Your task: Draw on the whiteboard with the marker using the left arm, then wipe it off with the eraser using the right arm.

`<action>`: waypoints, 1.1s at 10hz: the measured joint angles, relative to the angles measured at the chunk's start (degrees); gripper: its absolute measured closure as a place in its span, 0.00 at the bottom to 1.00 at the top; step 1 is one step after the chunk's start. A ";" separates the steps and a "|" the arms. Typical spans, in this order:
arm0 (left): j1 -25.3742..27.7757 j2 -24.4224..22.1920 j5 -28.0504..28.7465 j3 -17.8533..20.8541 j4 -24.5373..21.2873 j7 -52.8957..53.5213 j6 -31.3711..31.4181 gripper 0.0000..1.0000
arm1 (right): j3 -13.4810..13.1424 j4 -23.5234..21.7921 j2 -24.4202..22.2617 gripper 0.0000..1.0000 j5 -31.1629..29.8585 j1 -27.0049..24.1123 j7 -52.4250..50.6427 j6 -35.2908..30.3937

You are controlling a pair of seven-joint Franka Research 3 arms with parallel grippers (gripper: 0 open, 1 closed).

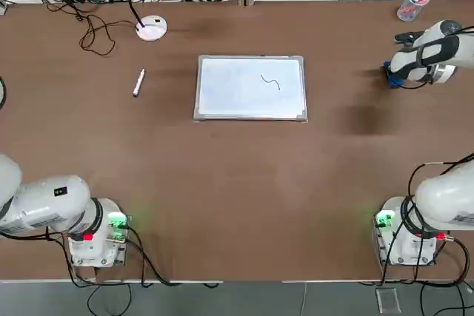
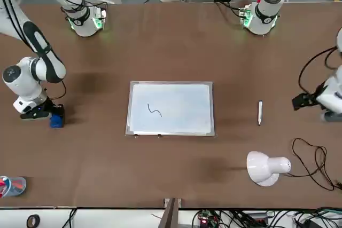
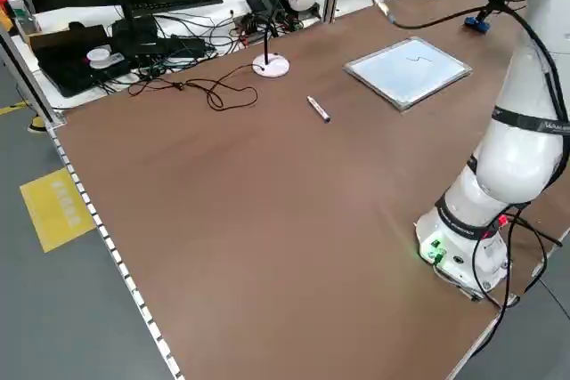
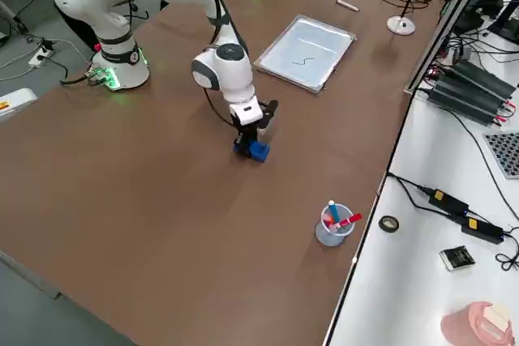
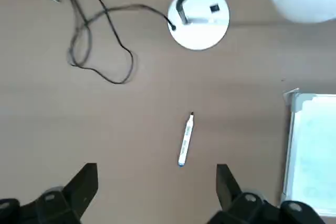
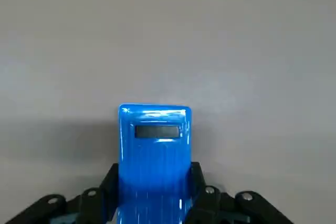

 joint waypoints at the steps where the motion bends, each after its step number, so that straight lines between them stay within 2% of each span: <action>1: -0.01 -1.48 0.00 -0.33 1.34 0.52 -1.90 0.00 | 0.10 1.07 -0.92 0.44 0.00 1.71 3.11 -2.93; 3: -0.11 -4.79 -0.20 -0.92 2.65 2.28 -4.88 0.00 | 0.28 4.59 -4.42 0.44 0.00 7.58 12.49 -11.30; 6: -0.16 -8.79 -3.82 -0.35 2.68 6.25 -8.44 0.00 | 0.69 11.18 -9.72 0.44 0.04 19.36 29.92 -22.23; 9: -3.13 -12.21 -5.44 4.62 0.74 7.71 -10.81 0.00 | 0.77 13.30 -10.45 0.44 0.04 29.46 41.57 -22.58; 11: -6.69 -14.77 -6.38 9.07 -2.11 8.30 -11.91 0.00 | 0.66 11.34 -9.64 0.44 0.04 32.07 43.91 -16.64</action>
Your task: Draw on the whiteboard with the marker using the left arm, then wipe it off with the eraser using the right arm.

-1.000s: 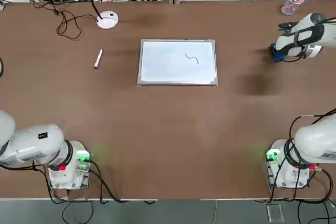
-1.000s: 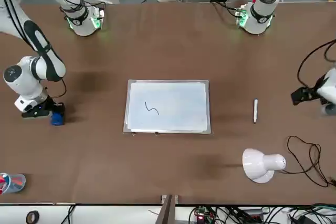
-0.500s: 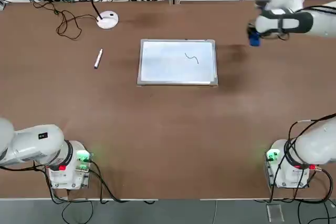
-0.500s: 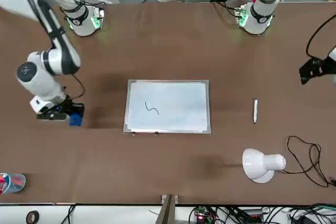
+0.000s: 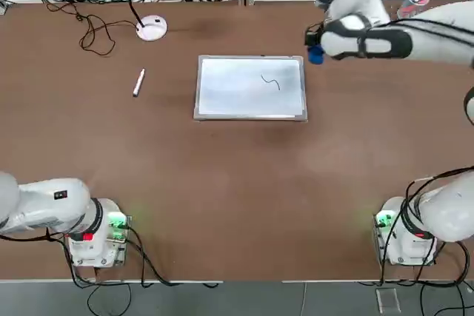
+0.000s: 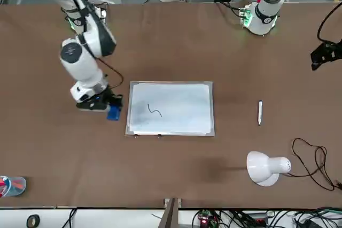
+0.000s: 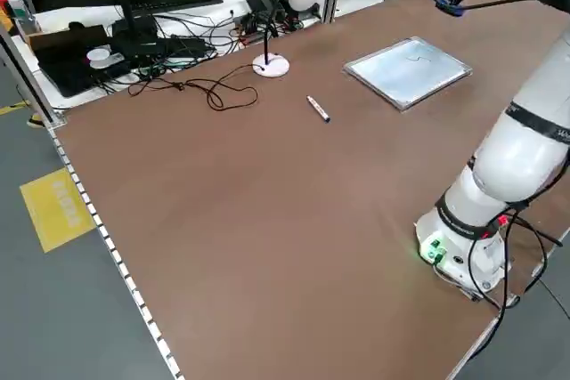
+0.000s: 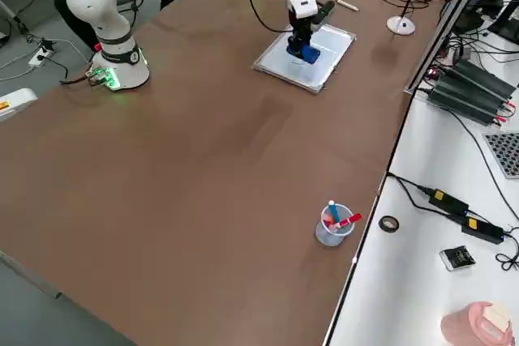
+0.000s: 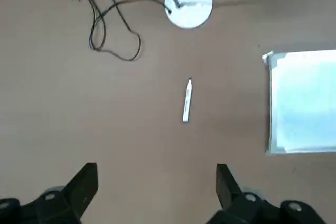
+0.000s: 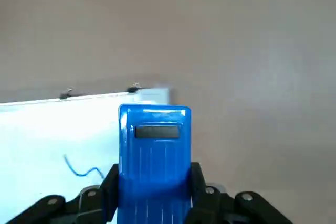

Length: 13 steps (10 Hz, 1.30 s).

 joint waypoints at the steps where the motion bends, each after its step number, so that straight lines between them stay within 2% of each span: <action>1: -1.33 -1.39 -0.61 1.65 -1.66 0.28 -0.32 0.00 | -0.06 -1.36 0.69 0.44 0.01 0.88 1.03 3.95; 3: -3.72 -4.50 -1.30 4.50 -5.29 0.35 -0.45 0.00 | -0.43 -3.25 3.85 0.44 -0.09 4.40 4.74 9.85; 5: -4.23 -6.01 -1.96 5.42 -7.05 0.35 -0.45 0.00 | -3.42 -3.29 6.86 0.44 -0.52 10.29 6.48 11.63; 9: -4.23 -6.28 -2.19 5.62 -7.83 0.36 -0.45 0.00 | -16.14 -2.36 11.44 0.44 -1.04 25.98 8.99 11.99; 10: -4.23 -6.29 -2.22 5.62 -7.91 0.36 -0.45 0.00 | -17.98 -2.08 12.35 0.44 -1.06 28.41 9.15 11.98; 13: -4.22 -6.21 -3.32 5.70 -8.26 0.36 -0.44 0.00 | -19.37 -1.44 13.81 0.44 -1.30 30.87 9.25 11.98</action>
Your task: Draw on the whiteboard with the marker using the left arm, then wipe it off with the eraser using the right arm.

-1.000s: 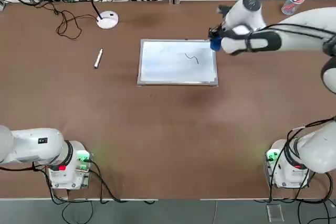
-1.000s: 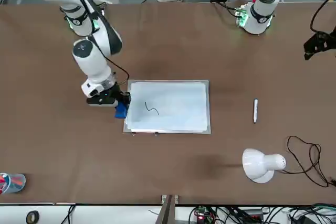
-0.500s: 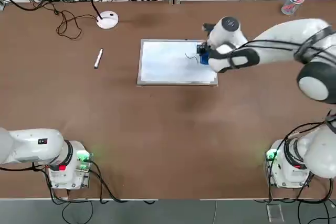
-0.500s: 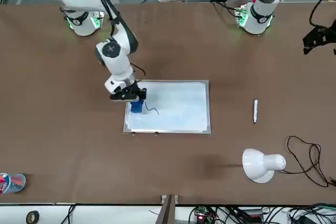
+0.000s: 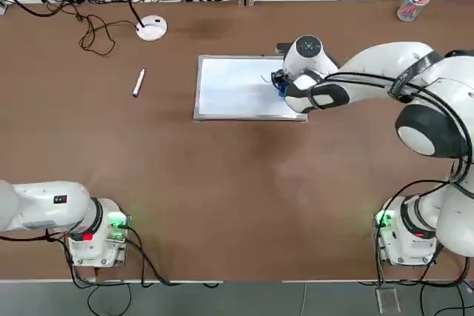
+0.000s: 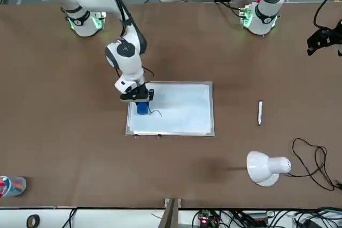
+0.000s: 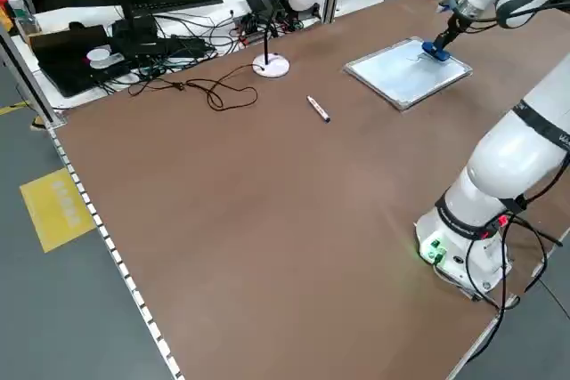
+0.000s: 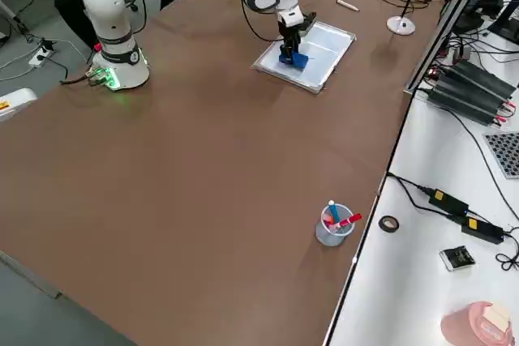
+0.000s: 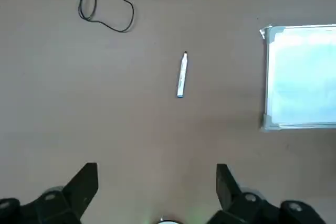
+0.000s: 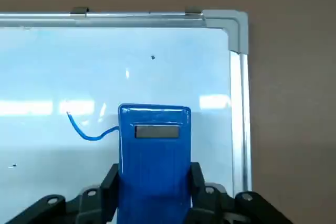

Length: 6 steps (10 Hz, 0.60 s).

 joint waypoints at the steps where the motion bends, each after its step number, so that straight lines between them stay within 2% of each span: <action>1: 0.00 0.07 -0.17 0.02 -0.09 0.00 0.02 0.00 | -0.06 0.11 0.09 0.44 -0.42 0.09 0.00 0.00; 6: 0.00 0.56 -0.31 0.07 -0.23 0.00 0.07 0.00 | -0.54 0.45 0.12 0.44 -5.05 0.08 -0.02 -0.58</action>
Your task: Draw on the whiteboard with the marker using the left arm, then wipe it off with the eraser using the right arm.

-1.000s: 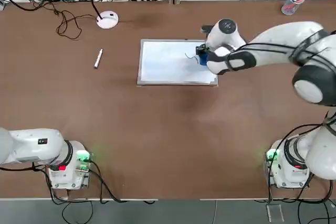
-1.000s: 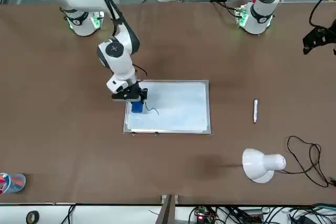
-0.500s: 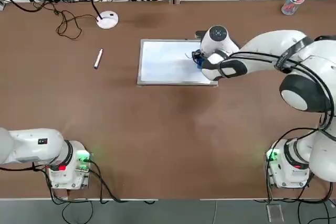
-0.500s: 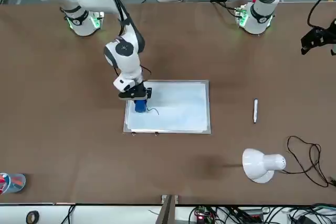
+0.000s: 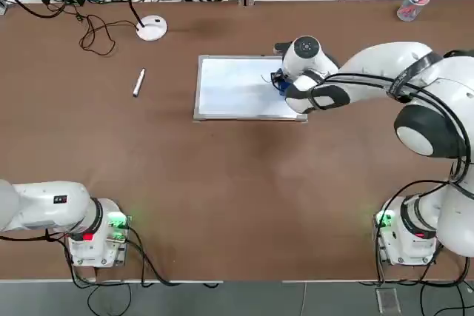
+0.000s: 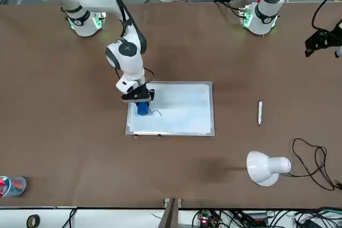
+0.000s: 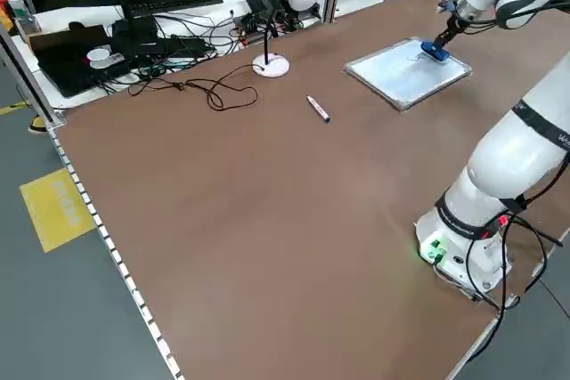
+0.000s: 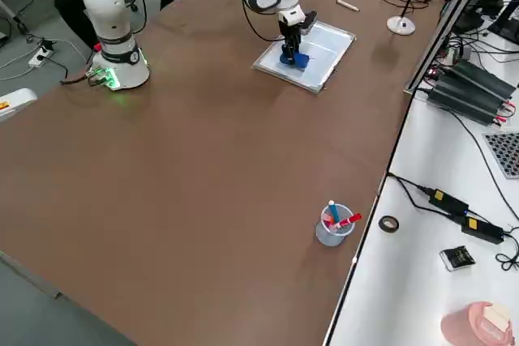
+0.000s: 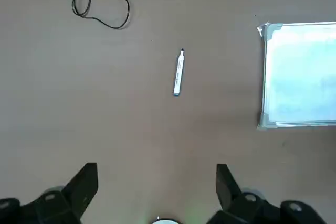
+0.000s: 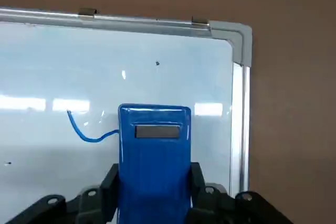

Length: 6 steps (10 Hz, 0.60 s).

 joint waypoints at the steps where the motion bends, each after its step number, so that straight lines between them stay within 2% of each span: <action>1: 0.00 0.08 0.00 0.00 0.00 0.00 0.02 0.00 | -0.01 0.11 0.01 0.44 -2.02 0.00 0.05 -1.54; 3: 0.00 0.21 -0.01 0.01 0.00 0.00 0.04 0.00 | -0.01 0.99 0.01 0.44 -4.26 0.03 0.08 -4.78; 6: 0.00 0.36 -0.01 0.01 0.00 0.00 0.04 0.00 | 0.01 2.13 0.01 0.44 -4.86 0.23 0.11 -6.10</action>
